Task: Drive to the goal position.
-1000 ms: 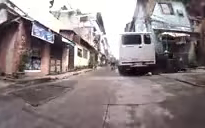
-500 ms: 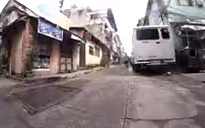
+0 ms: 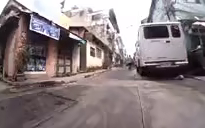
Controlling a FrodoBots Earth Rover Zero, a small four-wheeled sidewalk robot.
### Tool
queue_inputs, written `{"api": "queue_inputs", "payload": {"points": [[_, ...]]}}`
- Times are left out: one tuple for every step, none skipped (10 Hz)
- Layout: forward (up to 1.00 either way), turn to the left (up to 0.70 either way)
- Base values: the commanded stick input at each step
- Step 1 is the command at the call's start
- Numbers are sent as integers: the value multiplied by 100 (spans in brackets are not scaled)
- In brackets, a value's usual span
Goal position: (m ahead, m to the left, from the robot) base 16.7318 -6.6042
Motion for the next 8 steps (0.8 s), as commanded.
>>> {"api": "queue_inputs", "payload": {"points": [[100, -27], [100, -11], [100, 0], [100, 0], [100, 0], [100, 0], [100, 0], [100, 0]]}}
